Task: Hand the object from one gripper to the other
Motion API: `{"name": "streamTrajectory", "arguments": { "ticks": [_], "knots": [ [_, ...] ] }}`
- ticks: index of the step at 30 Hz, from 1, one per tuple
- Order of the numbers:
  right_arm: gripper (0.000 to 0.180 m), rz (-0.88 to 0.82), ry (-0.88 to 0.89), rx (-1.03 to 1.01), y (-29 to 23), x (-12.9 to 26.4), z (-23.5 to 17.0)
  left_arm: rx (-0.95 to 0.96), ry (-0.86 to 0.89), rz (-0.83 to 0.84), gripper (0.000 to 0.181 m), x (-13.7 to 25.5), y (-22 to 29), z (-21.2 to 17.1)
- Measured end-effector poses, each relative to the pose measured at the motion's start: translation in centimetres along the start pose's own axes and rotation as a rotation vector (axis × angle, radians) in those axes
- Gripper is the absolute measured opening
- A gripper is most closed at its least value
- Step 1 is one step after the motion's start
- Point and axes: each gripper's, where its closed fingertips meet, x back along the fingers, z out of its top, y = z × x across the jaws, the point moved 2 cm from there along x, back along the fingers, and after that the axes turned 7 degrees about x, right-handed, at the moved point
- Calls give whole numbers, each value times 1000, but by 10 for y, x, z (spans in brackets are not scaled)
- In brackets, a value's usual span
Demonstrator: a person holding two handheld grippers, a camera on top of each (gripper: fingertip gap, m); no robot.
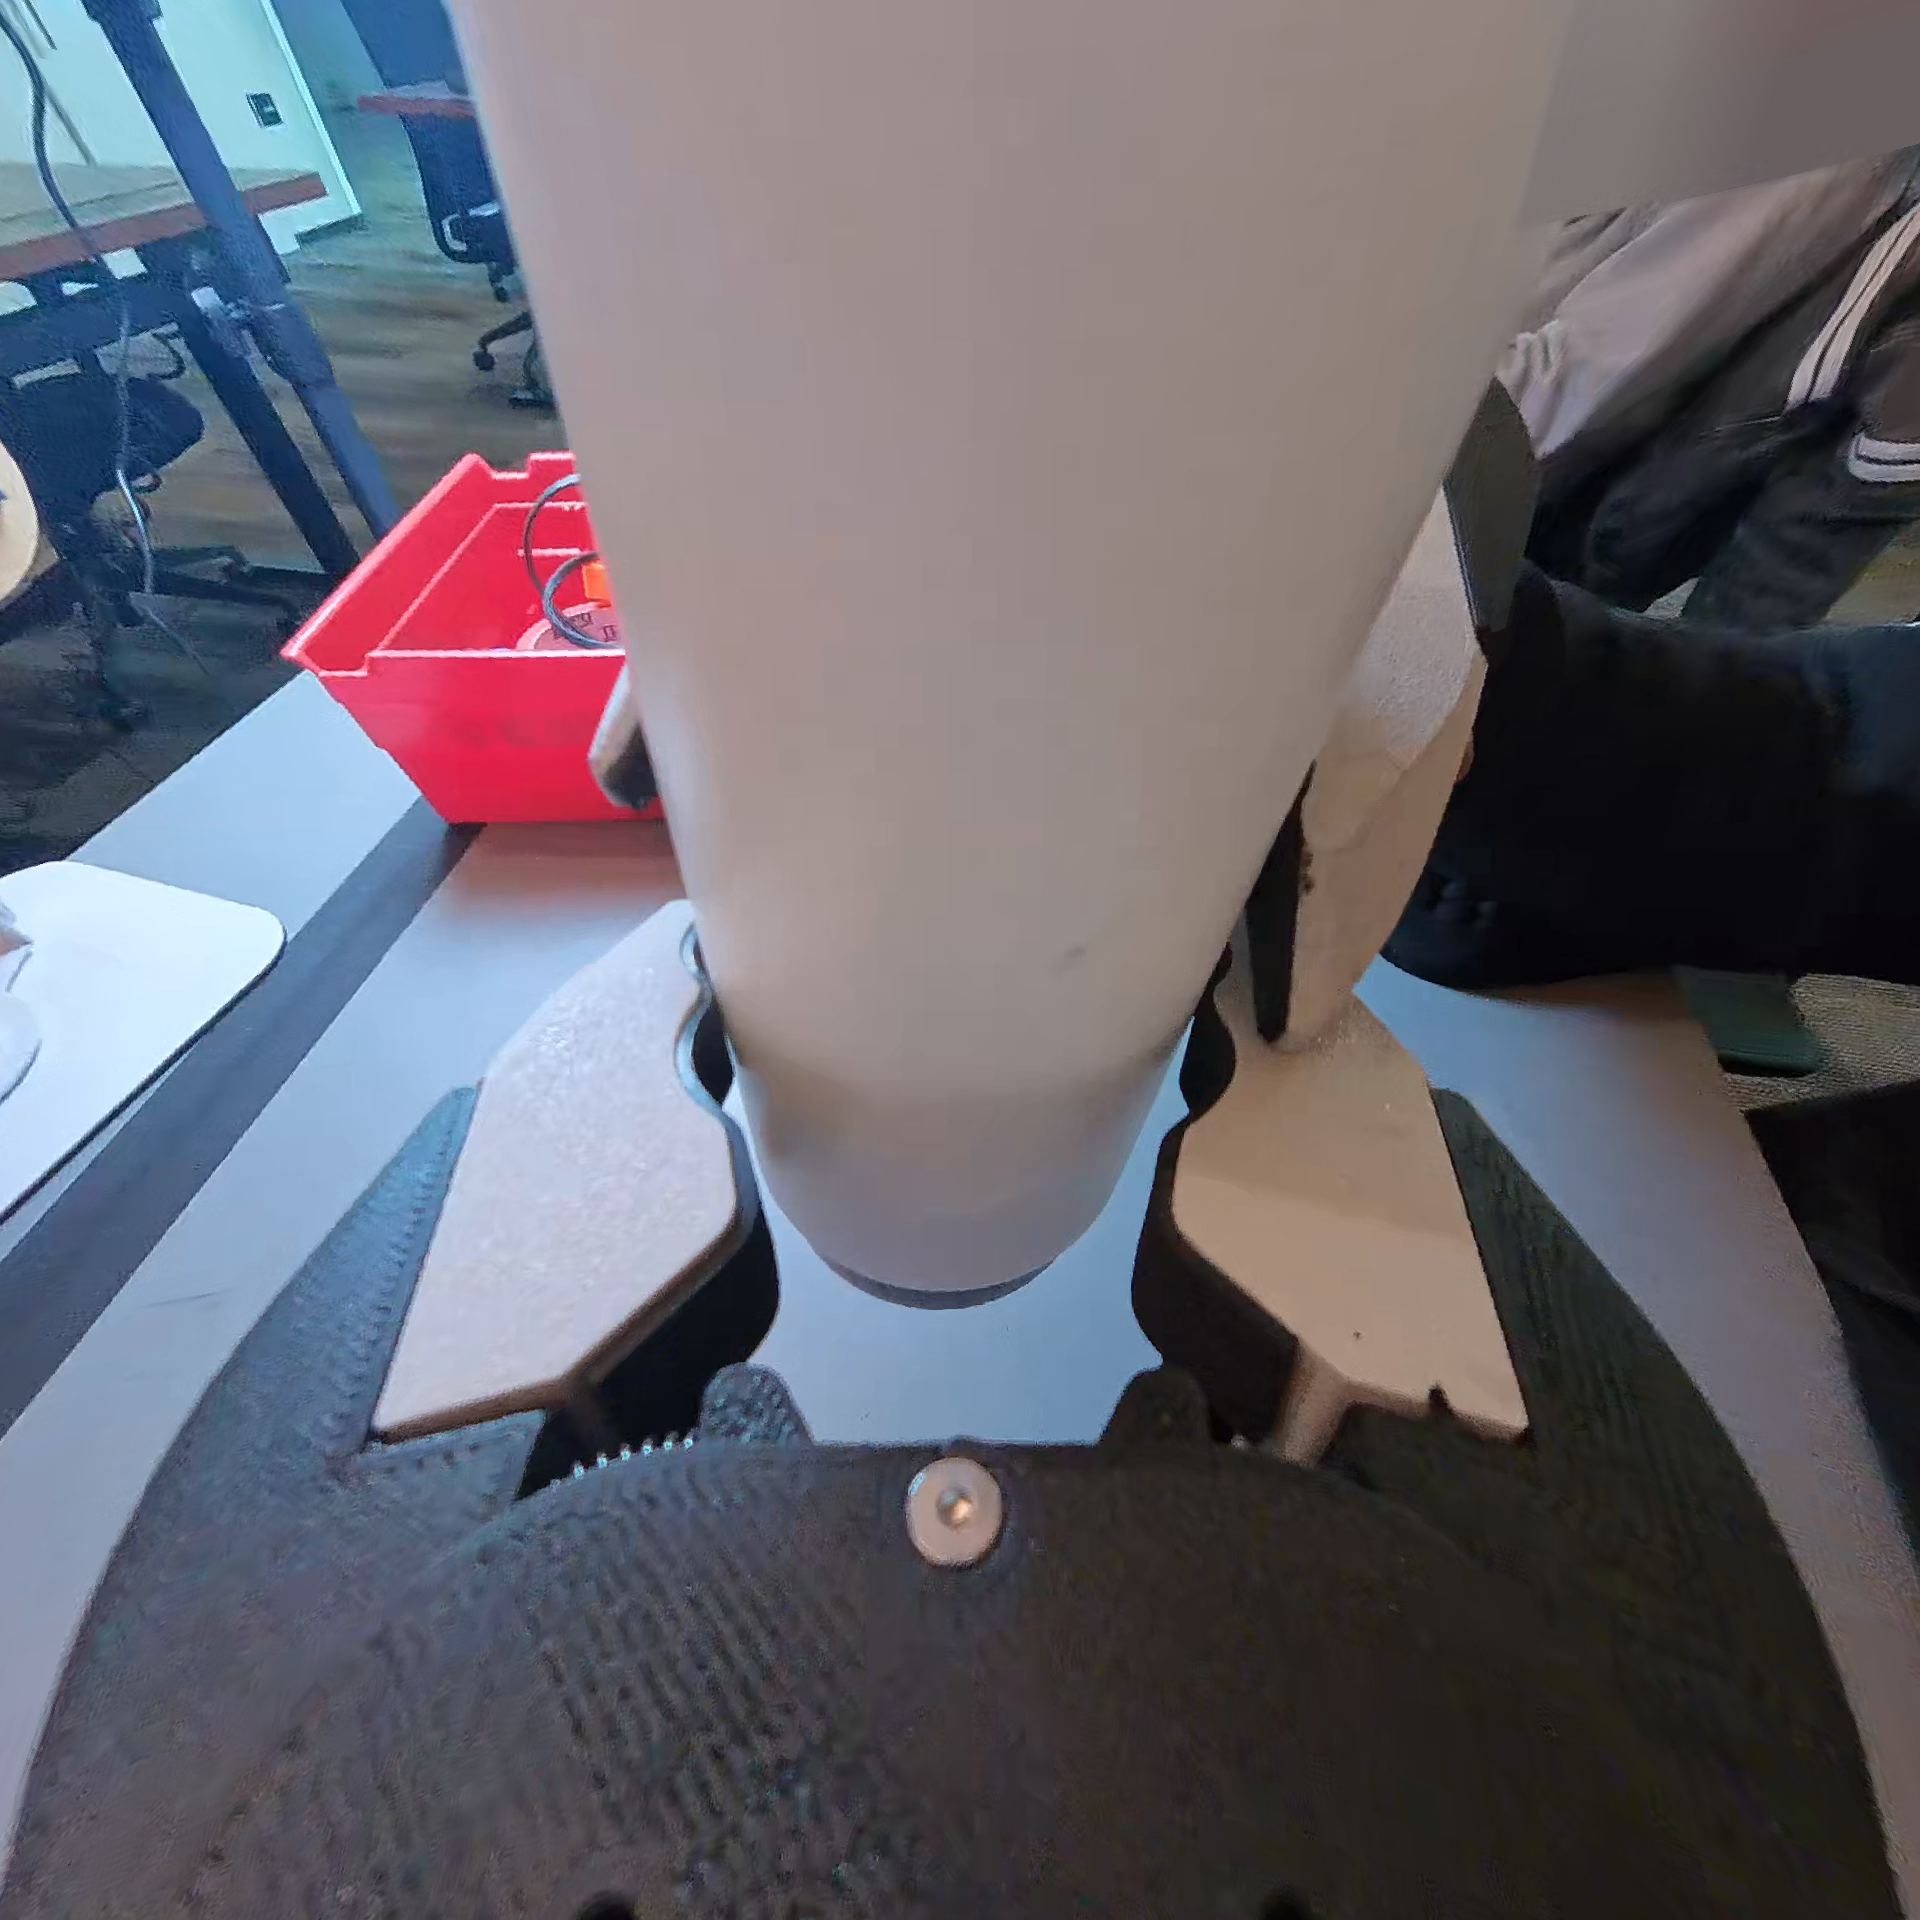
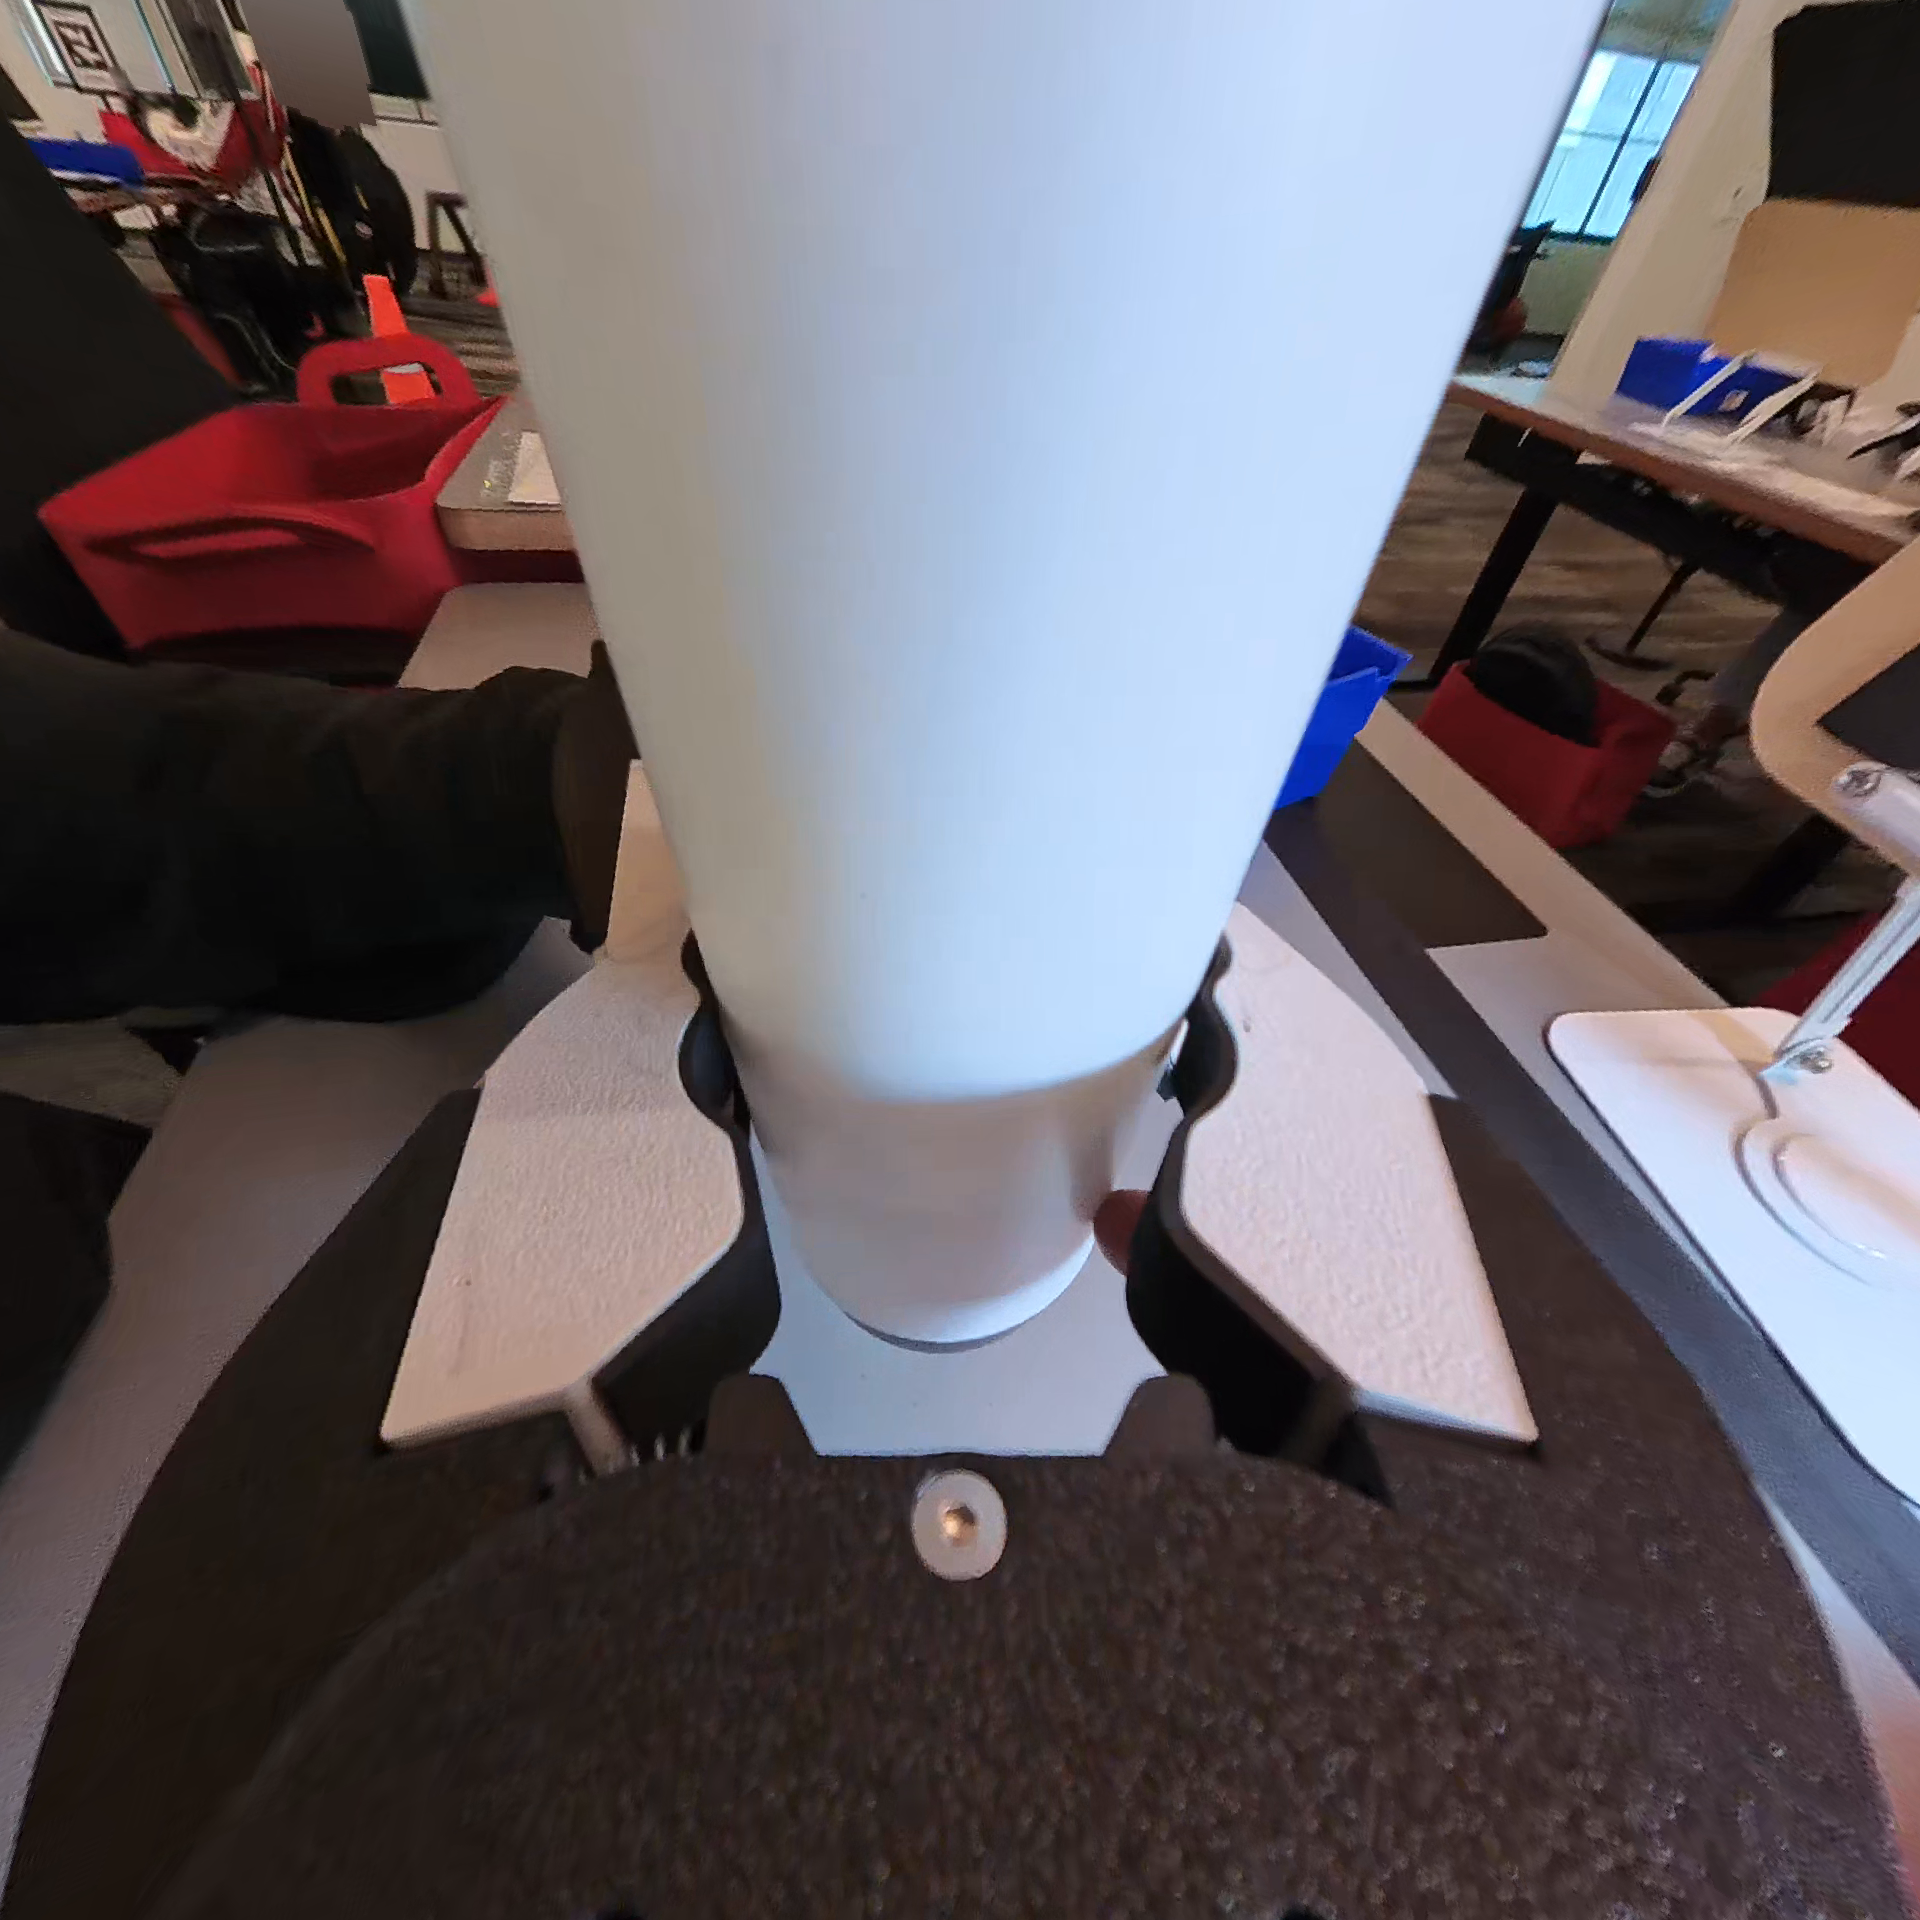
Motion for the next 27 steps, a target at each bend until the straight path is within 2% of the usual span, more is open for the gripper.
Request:
{"name": "streamTrajectory", "arguments": {
  "ticks": [6, 10, 14, 18, 24, 27],
  "knots": [
    [85, 20, 1, 9, 1, -2, -7, 2, -45, 11, 87, -2, -4, -8],
    [86, 5, 17, 39, 3, 4, -1, 12, -16, -21, 86, 11, -3, -1],
    [85, -23, 49, 27, 11, 17, 4, 40, 97, -19, 84, 44, -13, 20],
    [86, -33, 2, 40, 11, 11, -5, 28, 185, -18, 83, 63, -8, 40],
    [85, 32, -51, 59, -8, -14, -14, -19, 151, -10, 97, 47, 5, 39],
    [85, 46, -68, 83, -16, -22, -14, -54, 125, -20, 96, 37, 11, 35]
  ]
}}
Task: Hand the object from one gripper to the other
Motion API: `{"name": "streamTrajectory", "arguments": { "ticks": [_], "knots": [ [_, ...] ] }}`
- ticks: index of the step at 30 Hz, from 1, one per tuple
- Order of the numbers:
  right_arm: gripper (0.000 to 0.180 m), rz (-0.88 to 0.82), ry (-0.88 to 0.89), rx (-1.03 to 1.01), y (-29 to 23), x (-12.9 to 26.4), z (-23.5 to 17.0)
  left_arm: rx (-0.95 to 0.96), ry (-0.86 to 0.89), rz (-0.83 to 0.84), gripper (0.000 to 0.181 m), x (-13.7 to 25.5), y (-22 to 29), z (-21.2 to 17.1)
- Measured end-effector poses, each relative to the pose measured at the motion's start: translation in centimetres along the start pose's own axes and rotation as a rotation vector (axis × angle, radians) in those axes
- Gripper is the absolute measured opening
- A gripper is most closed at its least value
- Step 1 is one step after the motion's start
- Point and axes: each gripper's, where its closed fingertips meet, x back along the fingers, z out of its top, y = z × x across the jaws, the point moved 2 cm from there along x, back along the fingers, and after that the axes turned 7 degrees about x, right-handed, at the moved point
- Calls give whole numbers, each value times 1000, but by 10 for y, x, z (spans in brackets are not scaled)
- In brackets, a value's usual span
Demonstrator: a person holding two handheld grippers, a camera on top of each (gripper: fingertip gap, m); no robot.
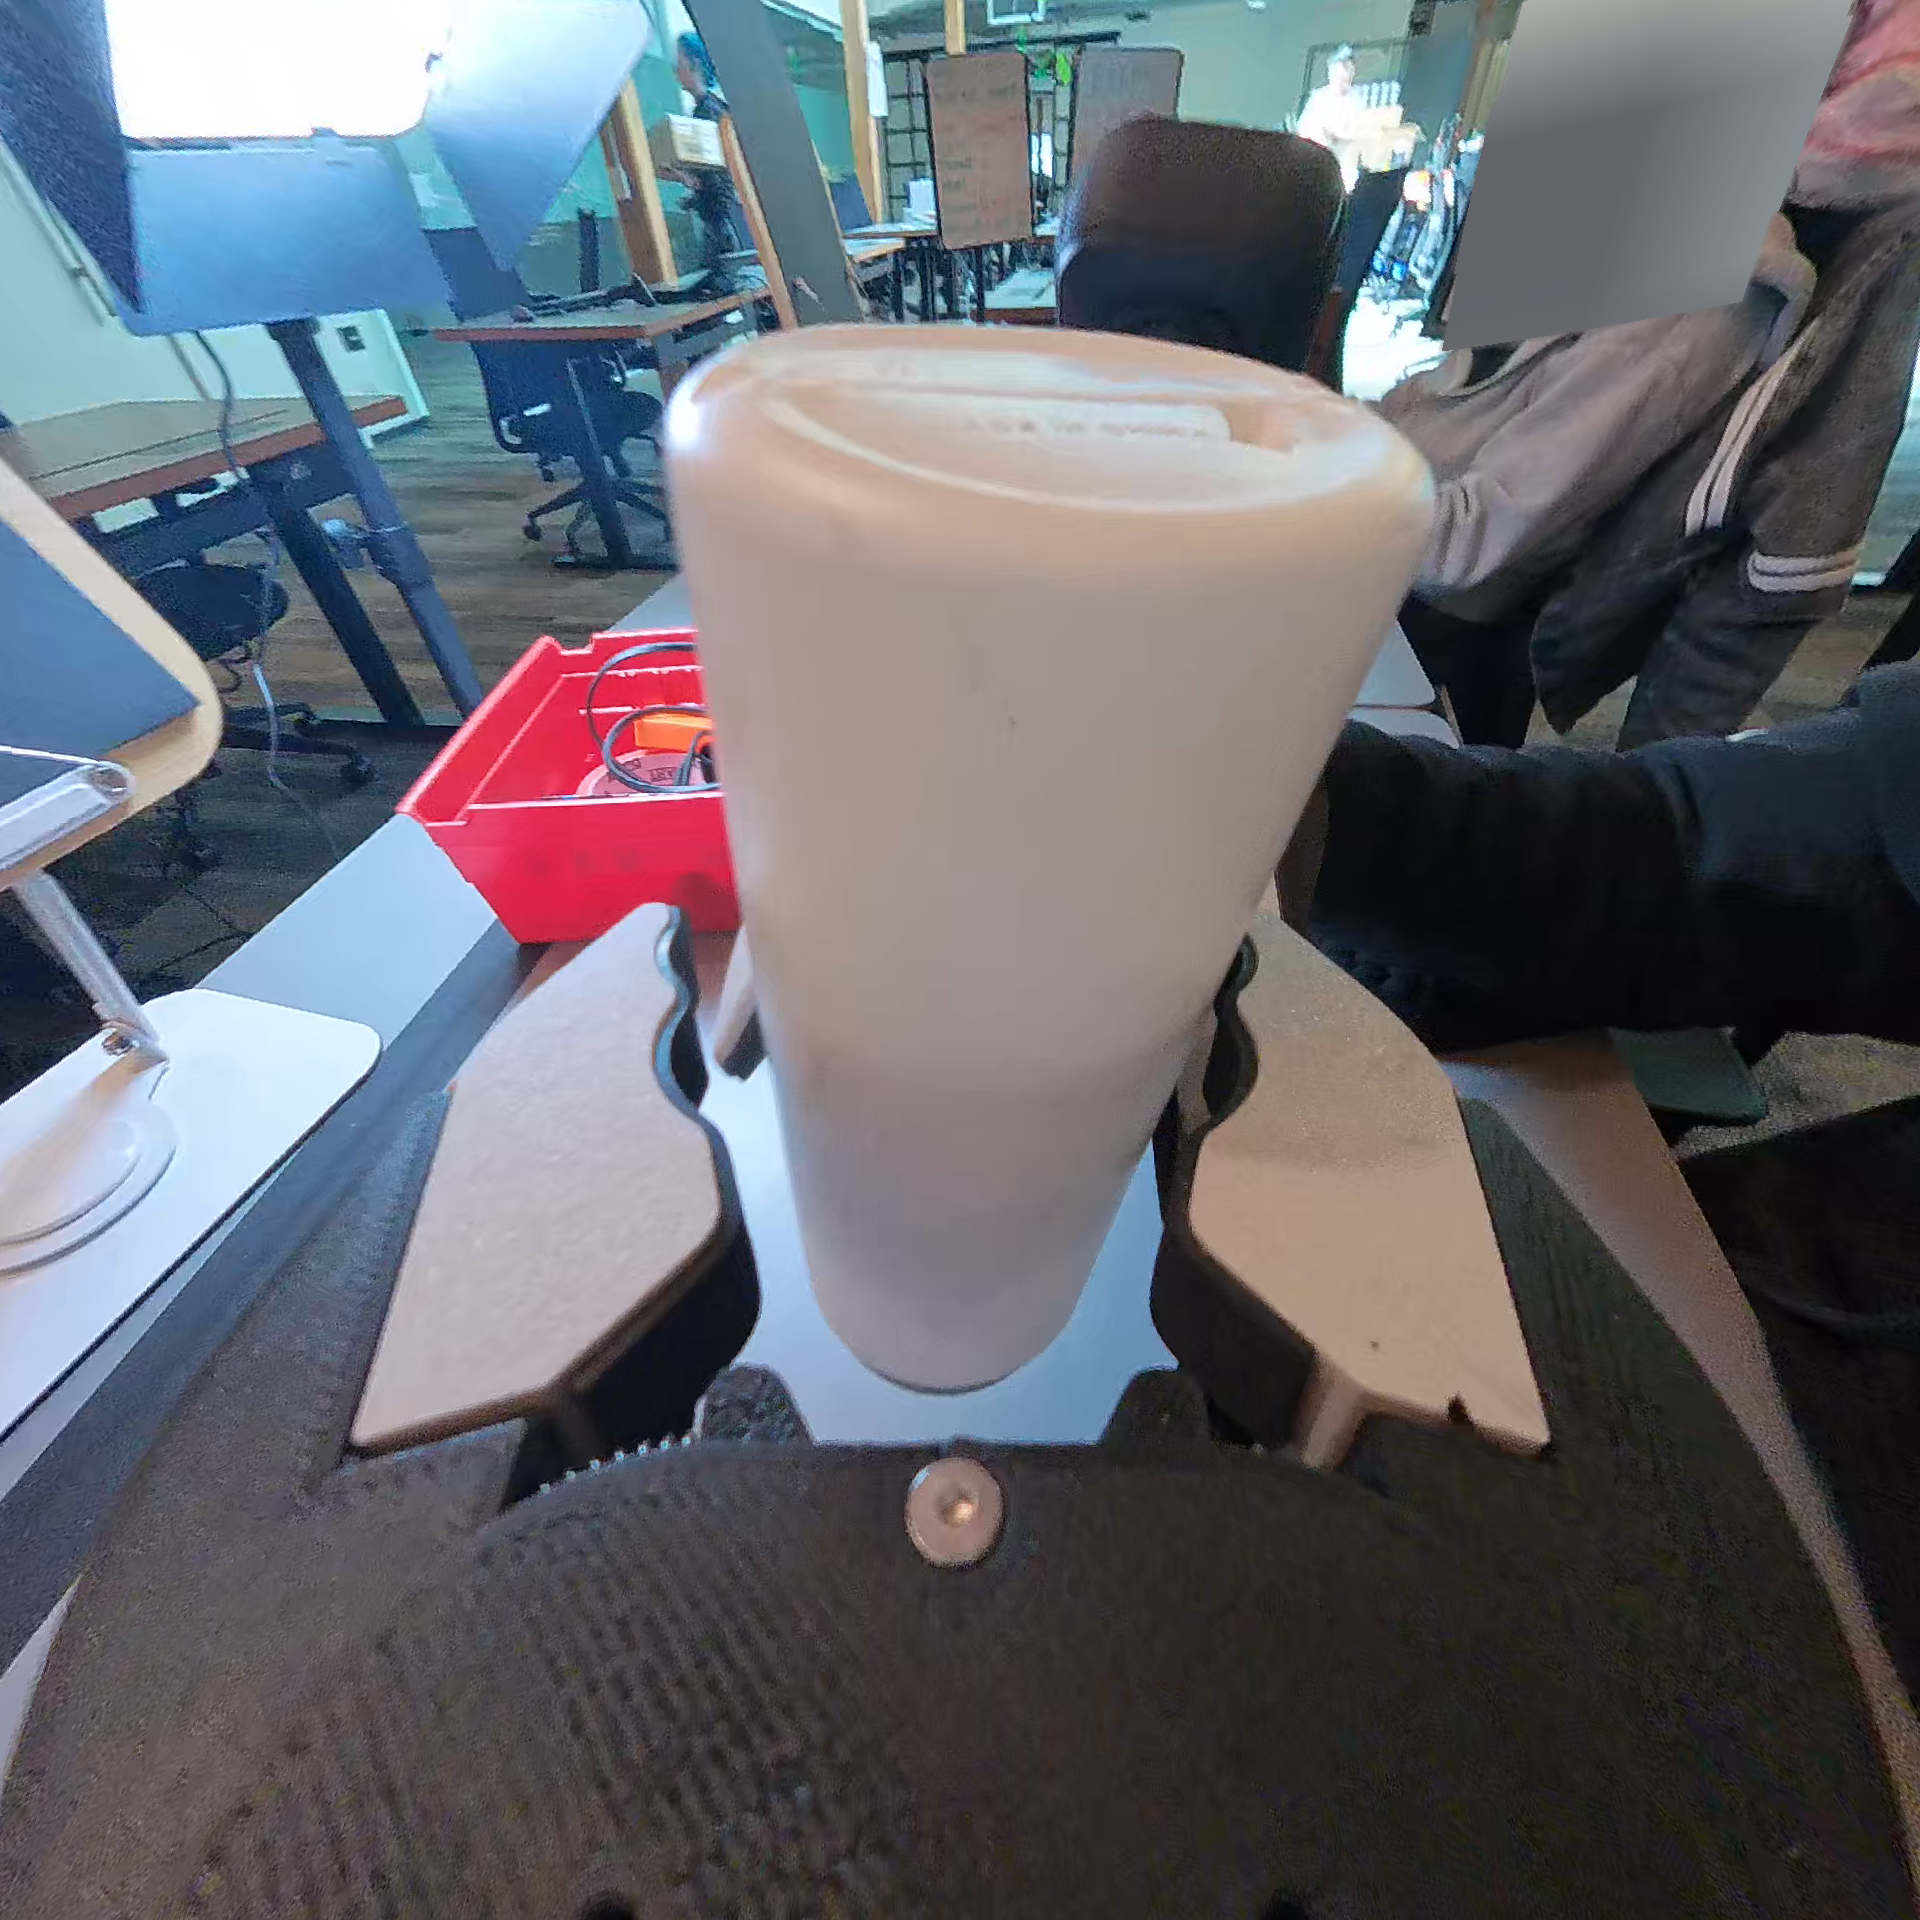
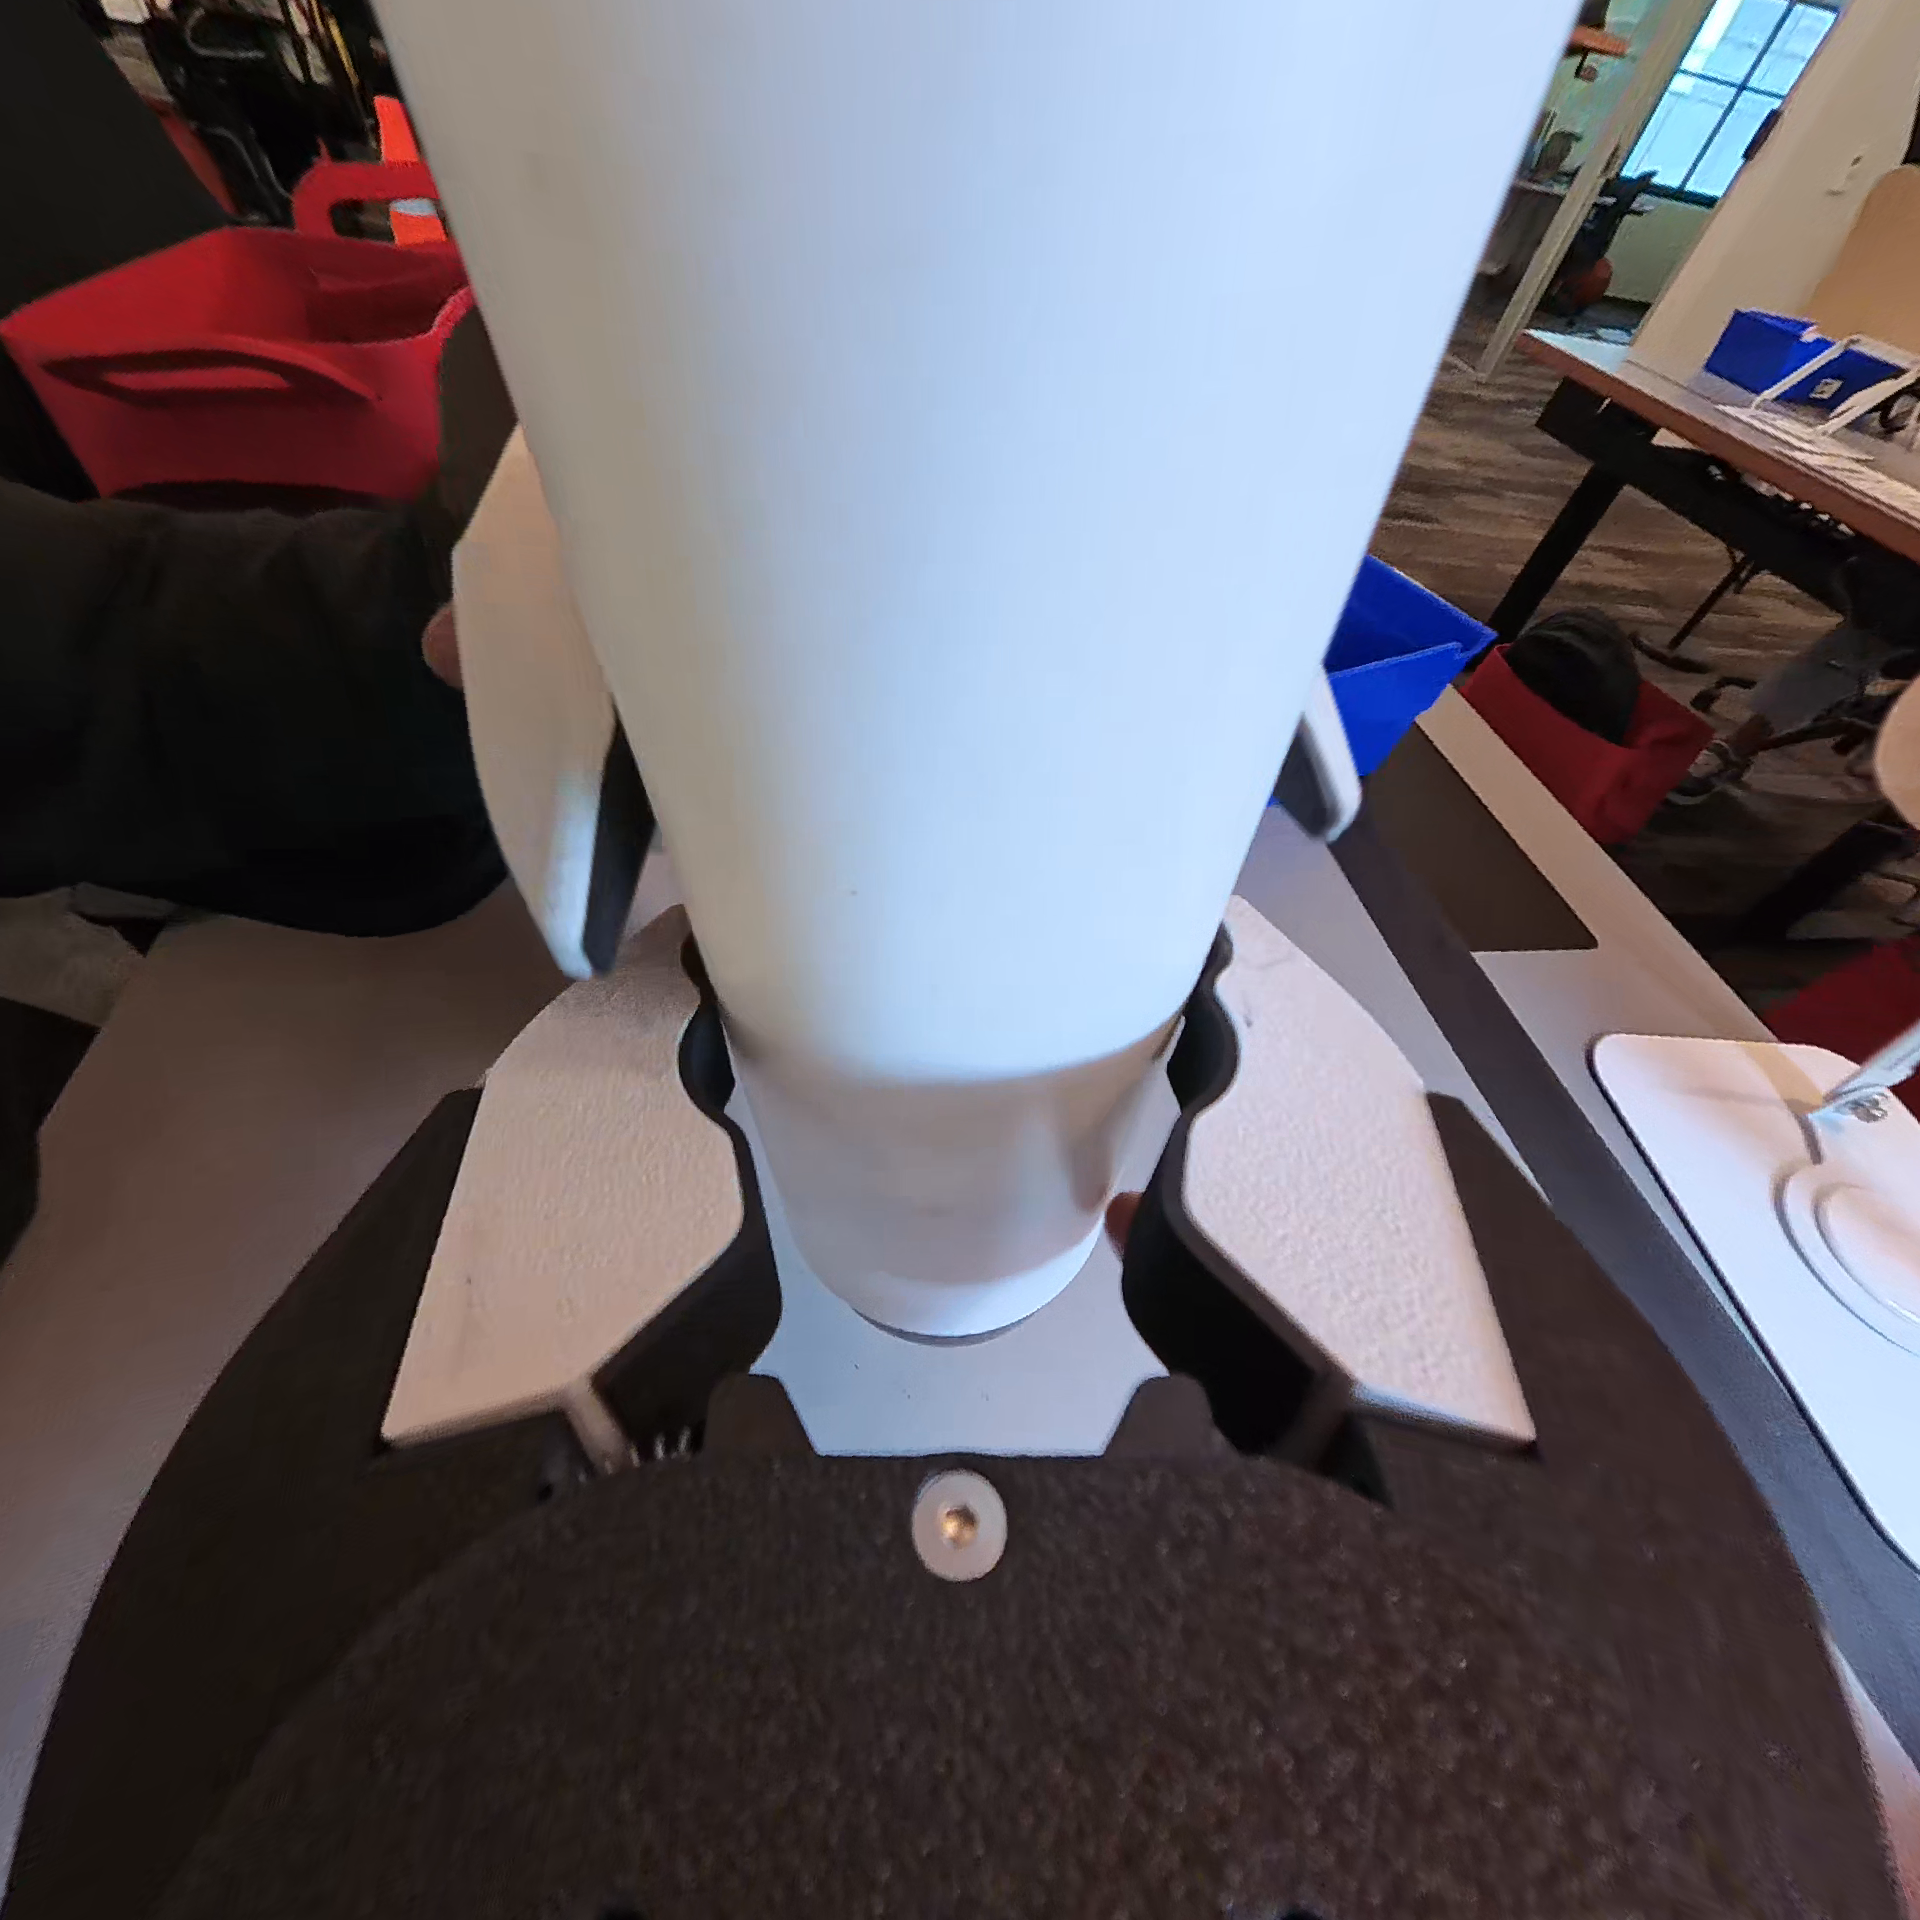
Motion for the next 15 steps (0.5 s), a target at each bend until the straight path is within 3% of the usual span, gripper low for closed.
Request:
{"name": "streamTrajectory", "arguments": {
  "ticks": [2, 7, 8, 15],
  "knots": [
    [85, -5, -1, 5, 0, -1, -1, -29, 8, -3, 87, -4, 4, 0],
    [86, -50, -12, 5, 6, 4, 1, -19, 15, 20, 87, -2, -2, 2],
    [95, -68, -16, 15, 10, 8, 2, -16, 19, 31, 86, 0, -5, 3],
    [94, -156, 208, -98, 43, 81, 32, 49, 13, 47, 87, 11, -21, -2]
  ]
}}
